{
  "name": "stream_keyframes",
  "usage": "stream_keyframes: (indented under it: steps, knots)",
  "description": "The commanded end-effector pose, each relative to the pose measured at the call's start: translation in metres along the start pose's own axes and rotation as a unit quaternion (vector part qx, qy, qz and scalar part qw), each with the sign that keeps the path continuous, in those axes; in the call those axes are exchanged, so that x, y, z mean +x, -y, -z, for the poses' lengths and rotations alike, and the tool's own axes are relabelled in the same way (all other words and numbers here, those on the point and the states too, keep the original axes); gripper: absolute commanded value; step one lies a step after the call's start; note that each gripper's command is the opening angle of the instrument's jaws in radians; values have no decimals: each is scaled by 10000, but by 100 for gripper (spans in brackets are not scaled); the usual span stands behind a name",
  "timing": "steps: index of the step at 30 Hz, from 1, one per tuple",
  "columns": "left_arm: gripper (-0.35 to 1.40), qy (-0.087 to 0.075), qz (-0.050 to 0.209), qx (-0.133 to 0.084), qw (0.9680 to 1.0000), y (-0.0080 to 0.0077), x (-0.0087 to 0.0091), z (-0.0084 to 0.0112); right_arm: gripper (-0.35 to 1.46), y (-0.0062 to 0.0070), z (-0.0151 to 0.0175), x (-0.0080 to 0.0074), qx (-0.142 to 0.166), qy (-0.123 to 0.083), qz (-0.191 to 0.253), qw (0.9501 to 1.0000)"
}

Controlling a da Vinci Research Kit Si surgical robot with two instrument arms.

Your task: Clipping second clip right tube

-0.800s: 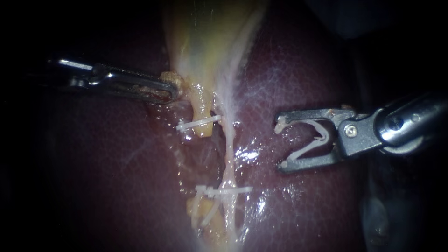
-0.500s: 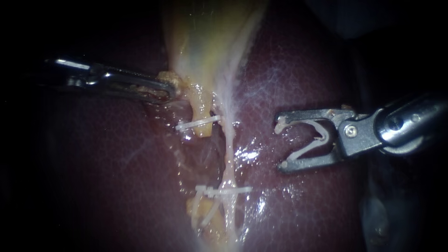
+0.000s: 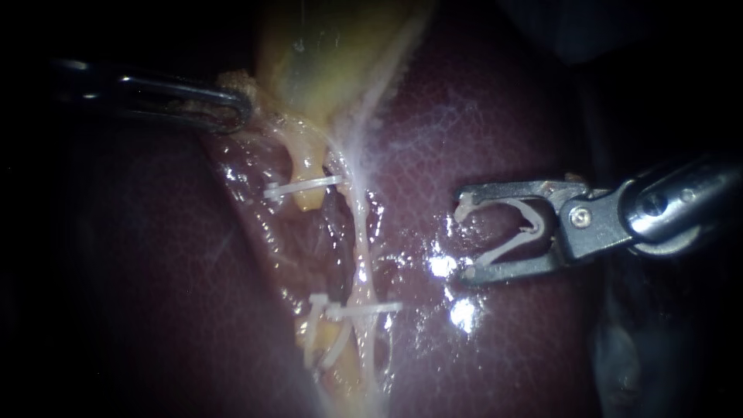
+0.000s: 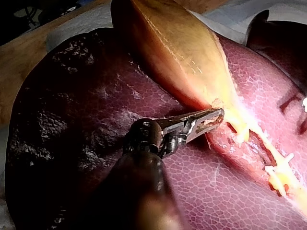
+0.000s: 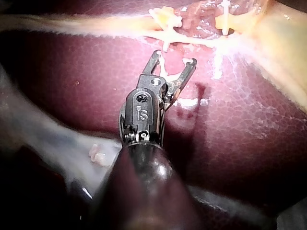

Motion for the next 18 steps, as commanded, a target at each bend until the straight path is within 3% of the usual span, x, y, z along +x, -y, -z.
stream_keyframes:
  steps: [1, 3, 10, 13, 18]
  knots:
    - [-35, -1, -5, -6, 10000, 0, 1, -1, 48, 1, -1, 0, 4, 2, 3, 10000]
    - [-35, 0, -6, -9, 10000, 0, 1, -2, 49, 1, -4, -2, -3, 4, -21, 10000]
    - [-35, 2, -15, -21, 10000, 0, 5, -4, 48, 8, -33, -19, 179, -47, -835, 9963]
    - [-35, 4, -20, -28, 10000, 0, 6, -5, 48, 9, -46, -31, 243, -67, -1212, 9923]
    - [-35, 4, -22, -30, 10000, 0, 7, -5, 48, 7, -63, -51, 408, -192, -1862, 9815]
